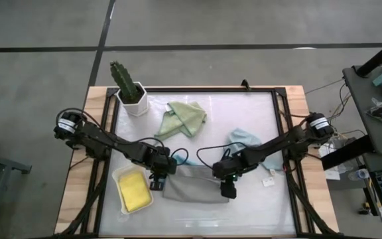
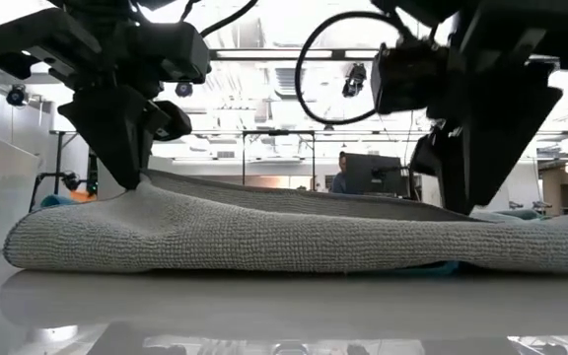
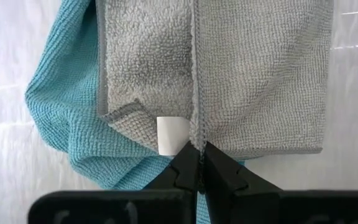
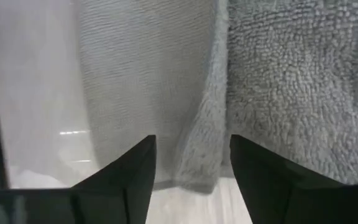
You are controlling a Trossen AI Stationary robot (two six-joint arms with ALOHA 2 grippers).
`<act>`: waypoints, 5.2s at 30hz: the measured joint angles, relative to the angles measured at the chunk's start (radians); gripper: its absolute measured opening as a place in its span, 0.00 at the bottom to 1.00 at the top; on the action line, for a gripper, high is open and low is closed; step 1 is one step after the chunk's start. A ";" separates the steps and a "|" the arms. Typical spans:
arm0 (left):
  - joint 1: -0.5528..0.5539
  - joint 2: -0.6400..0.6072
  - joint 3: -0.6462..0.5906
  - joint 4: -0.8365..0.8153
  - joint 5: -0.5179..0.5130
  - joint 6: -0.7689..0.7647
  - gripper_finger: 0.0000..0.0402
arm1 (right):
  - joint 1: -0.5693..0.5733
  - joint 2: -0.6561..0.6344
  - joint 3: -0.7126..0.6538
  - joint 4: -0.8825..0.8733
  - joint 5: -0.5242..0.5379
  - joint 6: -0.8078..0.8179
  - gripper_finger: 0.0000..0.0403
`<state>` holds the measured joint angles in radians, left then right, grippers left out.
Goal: Fold microfiber towels
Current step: Fold the gray microfiber towel
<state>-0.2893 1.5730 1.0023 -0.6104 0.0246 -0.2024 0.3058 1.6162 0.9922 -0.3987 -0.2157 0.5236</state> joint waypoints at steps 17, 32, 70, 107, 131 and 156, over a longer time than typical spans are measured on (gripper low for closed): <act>0.000 0.000 0.000 -0.003 0.000 0.000 0.00 | 0.000 0.081 0.069 -0.079 0.011 0.053 0.40; 0.000 0.000 -0.003 -0.003 0.000 0.000 0.00 | 0.000 0.080 0.069 -0.086 0.016 0.051 0.25; 0.024 -0.047 0.003 -0.027 -0.210 -0.049 0.04 | -0.136 0.049 0.192 -0.379 0.196 -0.286 0.27; -0.074 -0.032 0.002 0.522 -0.316 -0.159 0.24 | -0.095 -0.091 0.059 0.009 0.262 -0.456 0.38; -0.198 0.173 0.010 0.543 -0.352 -0.265 0.24 | 0.212 -0.128 -0.020 -0.160 0.408 0.589 0.62; -0.195 0.193 0.007 0.550 -0.426 -0.263 0.24 | 0.195 -0.082 -0.296 0.443 0.455 0.616 0.60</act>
<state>-0.4843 1.7664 1.0096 -0.0604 -0.4011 -0.4656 0.5011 1.5343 0.6964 0.0448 0.2396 1.1395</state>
